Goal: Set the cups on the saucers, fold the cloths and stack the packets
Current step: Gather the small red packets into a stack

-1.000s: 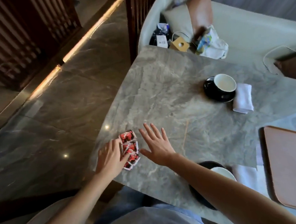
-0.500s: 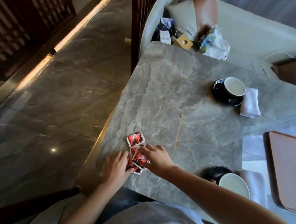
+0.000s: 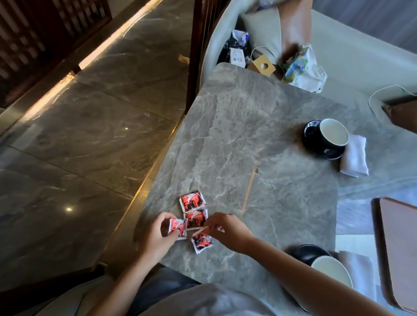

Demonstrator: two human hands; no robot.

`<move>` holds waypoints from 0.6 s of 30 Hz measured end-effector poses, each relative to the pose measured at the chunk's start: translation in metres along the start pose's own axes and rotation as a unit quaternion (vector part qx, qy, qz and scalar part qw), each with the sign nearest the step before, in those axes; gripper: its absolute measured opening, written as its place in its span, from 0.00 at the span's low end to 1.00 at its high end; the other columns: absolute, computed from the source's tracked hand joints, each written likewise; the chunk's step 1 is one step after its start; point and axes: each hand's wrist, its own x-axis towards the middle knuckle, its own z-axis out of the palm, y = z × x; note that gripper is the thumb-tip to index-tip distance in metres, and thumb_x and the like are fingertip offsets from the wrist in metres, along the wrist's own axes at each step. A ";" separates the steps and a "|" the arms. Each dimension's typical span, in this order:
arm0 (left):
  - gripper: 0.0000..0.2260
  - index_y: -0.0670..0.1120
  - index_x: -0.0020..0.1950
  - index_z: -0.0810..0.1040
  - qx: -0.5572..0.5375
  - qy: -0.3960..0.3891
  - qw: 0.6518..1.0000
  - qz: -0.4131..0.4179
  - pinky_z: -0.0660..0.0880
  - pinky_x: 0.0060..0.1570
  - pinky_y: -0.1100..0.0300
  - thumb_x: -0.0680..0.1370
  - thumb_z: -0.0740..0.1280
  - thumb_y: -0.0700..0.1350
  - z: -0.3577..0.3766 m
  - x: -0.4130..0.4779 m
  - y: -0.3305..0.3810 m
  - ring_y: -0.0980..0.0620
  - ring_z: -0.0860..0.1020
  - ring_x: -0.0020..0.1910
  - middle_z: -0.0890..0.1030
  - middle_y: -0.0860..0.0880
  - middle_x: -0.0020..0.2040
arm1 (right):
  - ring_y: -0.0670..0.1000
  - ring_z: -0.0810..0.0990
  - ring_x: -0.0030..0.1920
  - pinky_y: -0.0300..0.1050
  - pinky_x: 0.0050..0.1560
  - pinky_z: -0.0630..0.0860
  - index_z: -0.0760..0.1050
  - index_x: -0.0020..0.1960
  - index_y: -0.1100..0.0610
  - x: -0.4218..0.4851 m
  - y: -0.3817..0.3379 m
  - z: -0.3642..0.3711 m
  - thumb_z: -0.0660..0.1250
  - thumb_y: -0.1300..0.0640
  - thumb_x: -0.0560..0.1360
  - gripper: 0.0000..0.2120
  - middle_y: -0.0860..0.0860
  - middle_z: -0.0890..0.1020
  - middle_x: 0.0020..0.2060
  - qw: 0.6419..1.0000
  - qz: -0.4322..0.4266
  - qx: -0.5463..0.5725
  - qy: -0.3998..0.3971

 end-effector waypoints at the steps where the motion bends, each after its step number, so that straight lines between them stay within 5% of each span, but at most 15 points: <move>1: 0.11 0.47 0.46 0.75 -0.021 -0.011 1.000 -0.020 0.76 0.34 0.61 0.72 0.68 0.32 -0.001 0.000 0.003 0.52 0.78 0.40 0.79 0.50 0.42 | 0.47 0.78 0.42 0.45 0.48 0.75 0.81 0.50 0.55 0.000 -0.003 -0.002 0.69 0.54 0.74 0.07 0.52 0.83 0.45 1.000 -0.008 0.029 -0.003; 6: 0.06 0.50 0.47 0.78 -0.111 -0.071 0.982 -0.137 0.74 0.36 0.62 0.78 0.63 0.40 -0.002 0.000 0.008 0.52 0.77 0.38 0.81 0.49 0.41 | 0.45 0.75 0.35 0.37 0.40 0.71 0.79 0.40 0.53 0.012 -0.026 -0.005 0.70 0.60 0.72 0.04 0.45 0.78 0.32 0.995 -0.022 0.093 0.000; 10: 0.11 0.47 0.45 0.81 -0.251 -0.053 0.944 -0.208 0.75 0.47 0.56 0.80 0.59 0.46 0.002 0.001 0.004 0.50 0.80 0.42 0.83 0.45 0.43 | 0.53 0.81 0.39 0.45 0.44 0.76 0.80 0.44 0.54 0.021 -0.039 0.001 0.67 0.62 0.71 0.05 0.51 0.81 0.34 0.996 -0.017 0.086 0.024; 13: 0.18 0.50 0.50 0.81 -0.301 -0.088 0.920 -0.236 0.75 0.53 0.52 0.76 0.59 0.60 -0.003 0.001 -0.002 0.50 0.83 0.49 0.85 0.48 0.47 | 0.51 0.77 0.36 0.45 0.42 0.75 0.79 0.44 0.54 0.027 -0.048 0.006 0.64 0.61 0.71 0.06 0.48 0.78 0.32 0.997 -0.011 0.073 0.038; 16: 0.23 0.51 0.54 0.79 -0.248 -0.103 0.939 -0.214 0.76 0.45 0.57 0.65 0.71 0.63 -0.007 -0.006 -0.003 0.49 0.82 0.50 0.85 0.48 0.49 | 0.51 0.78 0.36 0.43 0.41 0.75 0.78 0.44 0.53 0.031 -0.055 0.007 0.64 0.61 0.72 0.06 0.53 0.81 0.34 0.996 -0.009 0.088 0.024; 18: 0.21 0.49 0.58 0.76 -0.221 -0.073 0.951 -0.203 0.74 0.40 0.59 0.68 0.73 0.54 -0.007 -0.007 -0.005 0.47 0.80 0.50 0.83 0.45 0.50 | 0.53 0.81 0.40 0.46 0.44 0.77 0.77 0.47 0.52 0.034 -0.056 0.007 0.61 0.59 0.74 0.07 0.54 0.83 0.38 0.996 0.000 0.091 0.020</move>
